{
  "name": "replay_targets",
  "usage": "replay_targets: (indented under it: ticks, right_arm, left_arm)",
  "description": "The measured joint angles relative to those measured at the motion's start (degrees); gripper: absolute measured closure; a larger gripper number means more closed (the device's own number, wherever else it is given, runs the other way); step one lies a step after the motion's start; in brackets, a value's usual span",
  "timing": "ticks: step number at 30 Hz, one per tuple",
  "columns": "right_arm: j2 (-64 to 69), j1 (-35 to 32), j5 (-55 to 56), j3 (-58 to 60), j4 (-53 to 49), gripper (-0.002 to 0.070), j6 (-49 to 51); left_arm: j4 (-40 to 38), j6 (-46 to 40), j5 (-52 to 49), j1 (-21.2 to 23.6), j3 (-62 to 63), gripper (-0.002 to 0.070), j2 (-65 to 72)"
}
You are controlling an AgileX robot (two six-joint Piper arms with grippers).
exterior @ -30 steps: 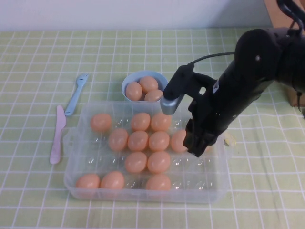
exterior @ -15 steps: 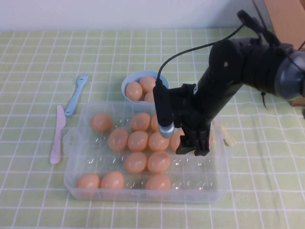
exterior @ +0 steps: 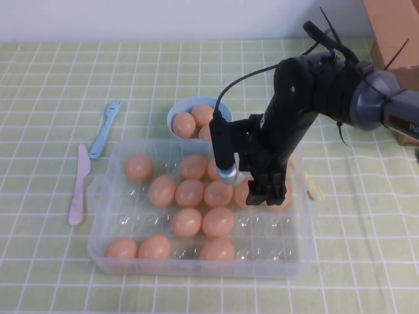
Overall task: Take an egg out of the egg box
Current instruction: Pick up the egg from the plastic box, then place the egg in the bowl
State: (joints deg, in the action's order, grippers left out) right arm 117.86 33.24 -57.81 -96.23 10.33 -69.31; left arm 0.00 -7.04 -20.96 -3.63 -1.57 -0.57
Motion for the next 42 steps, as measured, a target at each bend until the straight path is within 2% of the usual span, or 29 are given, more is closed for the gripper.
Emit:
replay_targets:
  ticks: [19,26,32,38,42]
  right_arm:
    - [3.03,0.0,1.29,0.01,0.0,0.0176,0.23]
    - [3.07,0.0,1.29,0.01,0.0,0.026,0.43]
    - [3.07,0.0,-0.67,-0.94,-0.27,0.0265,2.81]
    - [-1.56,0.0,-2.49,-4.89,-0.87,0.0265,10.09]
    - [-3.61,0.0,-0.6,-9.64,-0.72,0.0265,25.3]
  left_arm:
    - [0.0,0.0,0.0,0.0,0.0,0.068,0.0]
    - [0.0,0.0,0.0,0.0,0.0,0.068,0.0]
    - [0.0,0.0,0.0,0.0,0.0,0.068,0.0]
    - [0.0,0.0,0.0,0.0,0.0,0.068,0.0]
    - [0.0,0.0,0.0,0.0,0.0,0.068,0.0]
